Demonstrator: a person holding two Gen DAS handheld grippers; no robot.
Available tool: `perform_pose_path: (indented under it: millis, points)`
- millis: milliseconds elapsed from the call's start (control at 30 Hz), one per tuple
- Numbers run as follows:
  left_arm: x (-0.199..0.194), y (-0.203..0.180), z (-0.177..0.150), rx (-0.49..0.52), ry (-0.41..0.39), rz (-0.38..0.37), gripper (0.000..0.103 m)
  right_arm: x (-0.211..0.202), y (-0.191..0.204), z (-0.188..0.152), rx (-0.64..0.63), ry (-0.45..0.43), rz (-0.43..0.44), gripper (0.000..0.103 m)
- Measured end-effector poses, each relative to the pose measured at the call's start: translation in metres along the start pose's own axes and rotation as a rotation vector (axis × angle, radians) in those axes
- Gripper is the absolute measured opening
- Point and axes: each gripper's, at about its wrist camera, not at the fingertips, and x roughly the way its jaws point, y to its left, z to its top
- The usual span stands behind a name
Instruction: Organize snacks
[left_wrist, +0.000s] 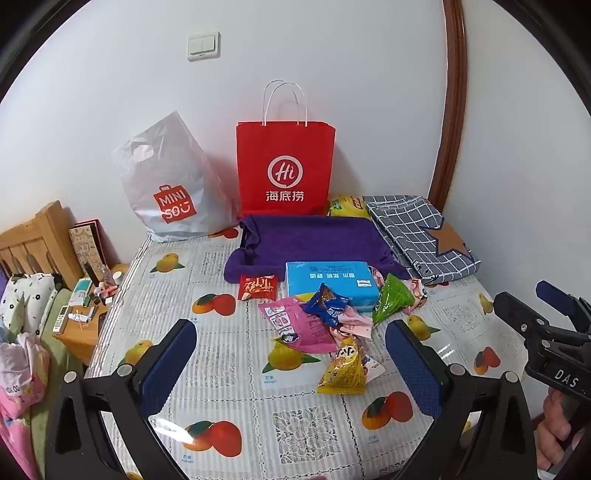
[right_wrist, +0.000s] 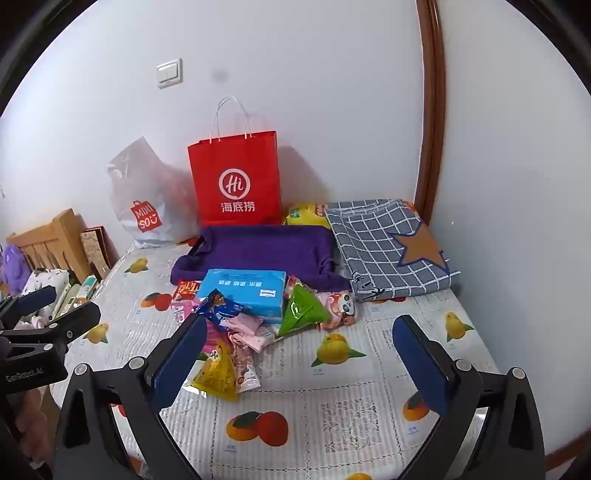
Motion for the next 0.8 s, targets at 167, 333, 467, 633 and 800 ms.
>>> perform_pose_path:
  millis: [167,333,467,633,800]
  points:
    - [-0.002,0.0,0.0,-0.011,-0.034,-0.03,0.103,0.0,0.007,0.0,-0.002,0.016,-0.013,0.1]
    - [-0.005,0.002,0.003,-0.015,-0.019,-0.023,0.103,0.001,0.001,-0.005,0.03,-0.004,0.027,0.1]
    - [0.0,0.001,0.004,-0.016,-0.006,-0.012,0.103,-0.001,0.003,-0.004,0.008,-0.013,0.031,0.1]
    - [0.001,-0.004,0.003,0.005,-0.001,-0.032,0.103,0.002,-0.003,-0.007,0.041,-0.015,0.056,0.1]
    - [0.002,-0.007,0.001,-0.014,0.02,-0.047,0.103,0.005,-0.005,-0.008,0.077,-0.006,0.088,0.1]
